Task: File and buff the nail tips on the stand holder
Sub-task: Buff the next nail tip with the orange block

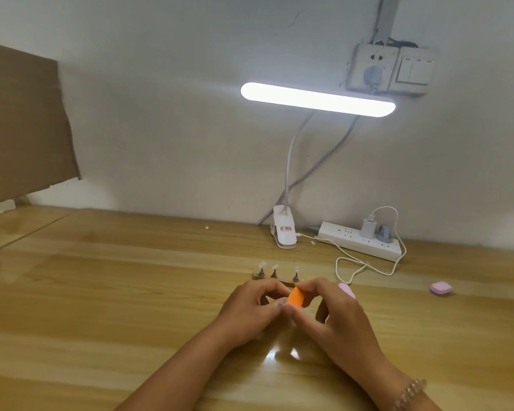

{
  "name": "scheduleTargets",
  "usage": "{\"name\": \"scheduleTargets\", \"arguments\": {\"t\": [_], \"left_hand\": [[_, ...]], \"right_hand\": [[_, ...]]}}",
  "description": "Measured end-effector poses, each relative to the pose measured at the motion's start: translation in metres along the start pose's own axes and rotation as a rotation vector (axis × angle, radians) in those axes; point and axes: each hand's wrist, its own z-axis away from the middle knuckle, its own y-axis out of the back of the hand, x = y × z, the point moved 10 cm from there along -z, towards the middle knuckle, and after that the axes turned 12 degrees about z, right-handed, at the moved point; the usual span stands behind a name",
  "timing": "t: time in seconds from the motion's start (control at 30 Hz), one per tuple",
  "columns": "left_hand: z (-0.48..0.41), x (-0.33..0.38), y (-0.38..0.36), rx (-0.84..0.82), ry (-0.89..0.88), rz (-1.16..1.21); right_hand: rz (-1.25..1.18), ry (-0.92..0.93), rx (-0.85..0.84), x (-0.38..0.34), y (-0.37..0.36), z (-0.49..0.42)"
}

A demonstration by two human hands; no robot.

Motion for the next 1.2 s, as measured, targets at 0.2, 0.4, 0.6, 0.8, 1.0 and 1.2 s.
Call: {"name": "scheduleTargets", "arguments": {"t": [0.2, 0.4, 0.6, 0.8, 1.0, 1.2], "left_hand": [[0.001, -0.001, 0.001, 0.012, 0.014, 0.045], [0.001, 0.0, 0.0, 0.006, 0.025, 0.081], [0.002, 0.001, 0.0, -0.007, 0.027, 0.068], [0.002, 0.004, 0.002, 0.0, 0.011, 0.023], [0.002, 0.005, -0.001, -0.018, 0.008, 0.027], [0.002, 0.008, -0.001, -0.027, -0.023, -0.008]], "right_hand": [[0.032, 0.019, 0.001, -0.003, 0.0, 0.002], [0.006, -0.059, 0.038, 0.01, 0.004, -0.004], [0.006, -0.067, 0.041, 0.011, 0.006, -0.004], [0.053, 0.008, -0.001, -0.001, 0.002, 0.0], [0.098, 0.088, -0.042, -0.009, -0.004, 0.003], [0.09, 0.062, 0.001, -0.003, 0.002, 0.0]]}}
